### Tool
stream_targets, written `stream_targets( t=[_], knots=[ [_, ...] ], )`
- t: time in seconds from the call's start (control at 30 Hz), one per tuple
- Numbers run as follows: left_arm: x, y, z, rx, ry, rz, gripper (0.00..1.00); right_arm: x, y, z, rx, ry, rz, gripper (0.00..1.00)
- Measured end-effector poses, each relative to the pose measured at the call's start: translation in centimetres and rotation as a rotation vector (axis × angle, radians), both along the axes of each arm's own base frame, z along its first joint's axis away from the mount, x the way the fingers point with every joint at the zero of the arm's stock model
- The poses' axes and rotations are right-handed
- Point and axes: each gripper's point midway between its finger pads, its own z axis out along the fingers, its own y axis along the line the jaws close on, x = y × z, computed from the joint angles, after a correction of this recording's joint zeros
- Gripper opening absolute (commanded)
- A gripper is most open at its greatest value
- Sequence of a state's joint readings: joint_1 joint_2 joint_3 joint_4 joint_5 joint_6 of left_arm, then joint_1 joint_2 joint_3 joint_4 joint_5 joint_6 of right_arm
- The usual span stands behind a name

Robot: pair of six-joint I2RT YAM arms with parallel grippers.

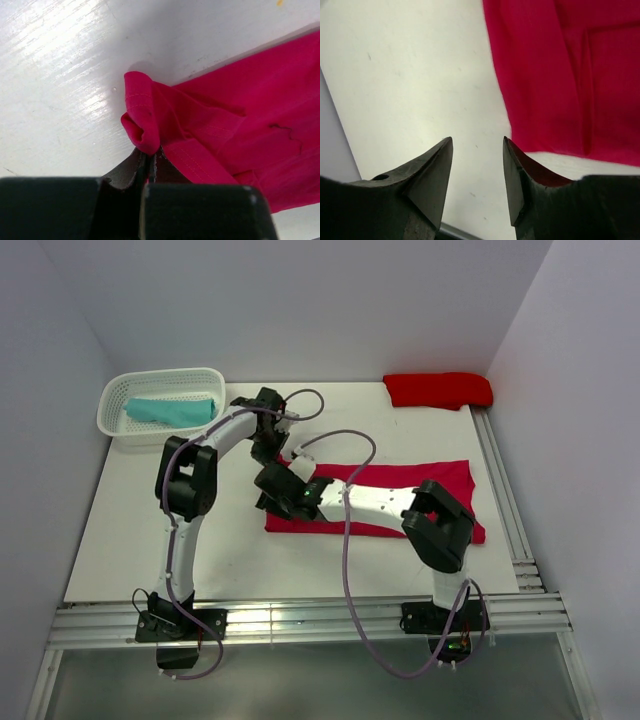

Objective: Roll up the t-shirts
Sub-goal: Roll the tshirt

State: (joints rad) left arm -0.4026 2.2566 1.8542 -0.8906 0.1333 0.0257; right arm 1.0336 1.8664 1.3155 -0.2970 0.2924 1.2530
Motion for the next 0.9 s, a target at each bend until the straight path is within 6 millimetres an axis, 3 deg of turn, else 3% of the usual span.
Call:
stream_targets(
  t=[0.13, 0.27, 0.4, 0.63, 0.9],
  knots=[
    [0.0, -0.2, 0.3, 0.001, 0.001, -0.004, 0.0, 2.2, 0.8, 0.4, -0.081, -0.062, -0.012, 0.57],
    [0.2, -0.5, 0.9, -0.003, -0.008, -0.008, 0.0, 4.2, 1.3, -1.7, -0.214, -0.096, -0.012, 0.58],
    [0.2, -0.5, 1.1, 0.001, -0.007, -0.01, 0.0, 5.1, -0.1, -4.1, -0.362, -0.095, -0.019, 0.59],
    [0.1, -0.5, 0.8, 0.012, -0.003, -0.015, 0.0, 6.2, -1.1, -3.4, -0.464, -0.136, -0.026, 0.58],
    [0.1, -0.5, 0.9, 0.021, 0.0, -0.018, 0.0, 7.1, -0.8, -3.2, -0.499, -0.166, -0.018, 0.6]
  ],
)
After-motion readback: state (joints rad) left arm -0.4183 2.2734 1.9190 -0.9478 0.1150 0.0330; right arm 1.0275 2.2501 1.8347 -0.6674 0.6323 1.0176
